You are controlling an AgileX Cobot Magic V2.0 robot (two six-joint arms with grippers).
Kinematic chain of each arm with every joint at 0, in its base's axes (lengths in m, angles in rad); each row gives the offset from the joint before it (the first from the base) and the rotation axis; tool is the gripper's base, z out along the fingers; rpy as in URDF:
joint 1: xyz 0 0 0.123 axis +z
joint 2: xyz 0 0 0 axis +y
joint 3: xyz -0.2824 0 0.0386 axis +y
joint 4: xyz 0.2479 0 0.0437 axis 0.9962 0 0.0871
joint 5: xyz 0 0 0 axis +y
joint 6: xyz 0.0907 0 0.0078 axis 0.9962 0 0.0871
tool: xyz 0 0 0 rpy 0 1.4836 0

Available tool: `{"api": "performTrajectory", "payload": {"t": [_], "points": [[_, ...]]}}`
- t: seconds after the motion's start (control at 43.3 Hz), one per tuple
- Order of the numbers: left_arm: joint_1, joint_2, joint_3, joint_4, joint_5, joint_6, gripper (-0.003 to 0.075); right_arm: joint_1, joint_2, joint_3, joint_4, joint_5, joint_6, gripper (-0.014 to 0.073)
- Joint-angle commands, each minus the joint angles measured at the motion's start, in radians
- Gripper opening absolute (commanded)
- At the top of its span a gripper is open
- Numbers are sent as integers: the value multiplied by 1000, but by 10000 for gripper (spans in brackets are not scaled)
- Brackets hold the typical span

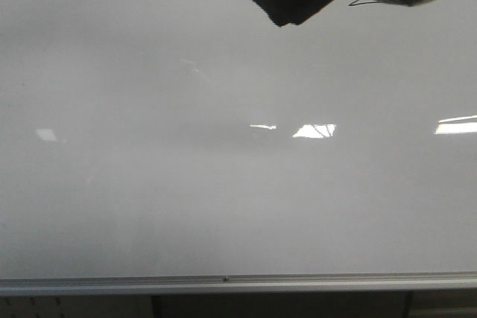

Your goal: Write number 2 on whiteboard

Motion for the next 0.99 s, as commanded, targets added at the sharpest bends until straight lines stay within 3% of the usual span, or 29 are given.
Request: {"api": "performTrajectory", "payload": {"t": [0.0, 0.092, 0.208, 0.3, 0.439, 0.601, 0.785, 0.97], "points": [[-8, -30, -33, -48, -48, -3, 41, 4, -17, -32, 49, 51, -13, 71], [-8, -30, -33, -48, -50, -3, -3, 4, -17, -32, 47, 51, -13, 141], [-8, -30, -33, -42, -46, -3, -19, 3, -17, -32, 47, 44, -13, 378], [-8, -34, -35, -12, -32, -7, -20, -3, -22, -32, 7, 34, 14, 483], [2, -52, -38, 83, -21, -103, -20, -38, -53, -32, -185, 26, 186, 485], [36, -94, -43, 287, -28, -316, -19, -96, -105, -32, -369, 2, 411, 485], [161, -141, -39, 464, -42, -620, -20, -128, -127, -32, -389, -35, 443, 485], [344, -246, 98, 474, -196, -666, -19, -128, -127, -32, -389, -55, 443, 485]]}}
